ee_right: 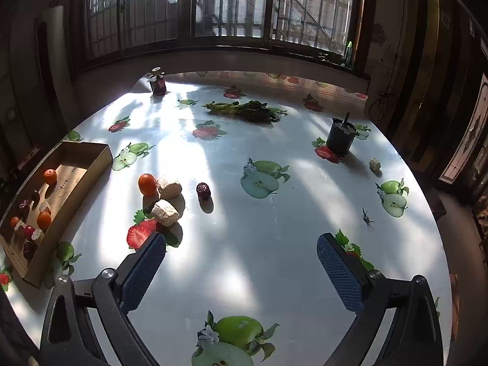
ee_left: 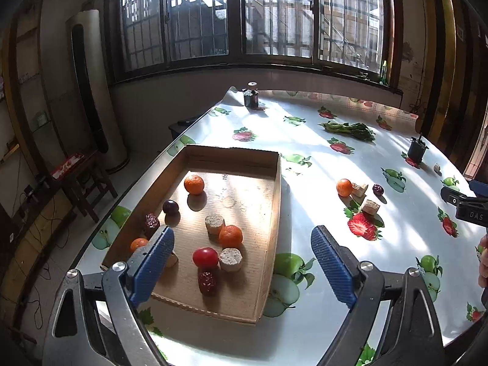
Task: Organize fruits
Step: 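Move both open tools back to the remaining items on the table, then grasp the last mandarin orange with the left tool while the right tool grasps a cake block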
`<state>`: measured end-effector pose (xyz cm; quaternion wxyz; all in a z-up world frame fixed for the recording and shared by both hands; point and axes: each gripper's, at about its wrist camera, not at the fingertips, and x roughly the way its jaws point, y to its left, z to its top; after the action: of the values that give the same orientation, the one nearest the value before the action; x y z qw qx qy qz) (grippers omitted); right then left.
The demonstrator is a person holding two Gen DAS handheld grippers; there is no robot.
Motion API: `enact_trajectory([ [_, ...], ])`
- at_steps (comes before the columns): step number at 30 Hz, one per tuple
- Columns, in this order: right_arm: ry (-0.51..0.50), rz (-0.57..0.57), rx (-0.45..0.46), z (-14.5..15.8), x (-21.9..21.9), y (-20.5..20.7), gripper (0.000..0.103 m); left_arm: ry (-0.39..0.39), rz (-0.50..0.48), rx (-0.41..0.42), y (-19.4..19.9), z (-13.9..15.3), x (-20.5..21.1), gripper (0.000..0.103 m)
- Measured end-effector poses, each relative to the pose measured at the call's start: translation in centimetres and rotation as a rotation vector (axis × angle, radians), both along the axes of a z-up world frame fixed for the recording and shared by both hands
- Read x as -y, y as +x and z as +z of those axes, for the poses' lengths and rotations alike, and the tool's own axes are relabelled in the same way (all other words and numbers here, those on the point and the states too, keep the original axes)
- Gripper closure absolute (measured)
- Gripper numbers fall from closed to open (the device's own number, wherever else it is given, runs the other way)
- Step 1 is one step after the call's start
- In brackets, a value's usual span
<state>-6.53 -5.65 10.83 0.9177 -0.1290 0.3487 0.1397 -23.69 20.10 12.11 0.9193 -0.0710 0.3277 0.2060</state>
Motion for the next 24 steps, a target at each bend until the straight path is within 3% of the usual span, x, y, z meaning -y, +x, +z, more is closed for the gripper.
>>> enact_trajectory([
  [3,0.021,-0.036,0.09,1.5,1.8,0.6,0.001,-0.021,-0.033,-0.009,0.9,-0.3,0.5,0.012],
  [11,0.185,-0.11,-0.119,-0.8,4.4,5.7,0.002,-0.041,-0.129,-0.028,4.0,-0.3,3.0,0.012],
  [13,0.233,-0.127,-0.173,-1.7,4.8,6.8,0.006,-0.04,-0.157,-0.028,5.4,0.0,3.5,0.012],
  [15,0.261,-0.13,-0.209,-2.4,4.6,7.4,0.026,-0.044,-0.182,-0.022,7.1,0.3,3.8,0.012],
  [18,0.273,-0.04,-0.264,-3.8,2.0,7.3,0.044,-0.057,-0.195,-0.011,9.7,0.5,3.7,0.012],
  [22,0.253,0.128,-0.304,-5.9,-2.9,6.0,0.047,-0.106,-0.194,-0.028,13.1,-0.4,2.8,0.014],
  [24,0.233,0.182,-0.311,-6.7,-4.9,5.6,0.047,-0.143,-0.192,-0.05,14.5,-1.1,2.4,0.024],
])
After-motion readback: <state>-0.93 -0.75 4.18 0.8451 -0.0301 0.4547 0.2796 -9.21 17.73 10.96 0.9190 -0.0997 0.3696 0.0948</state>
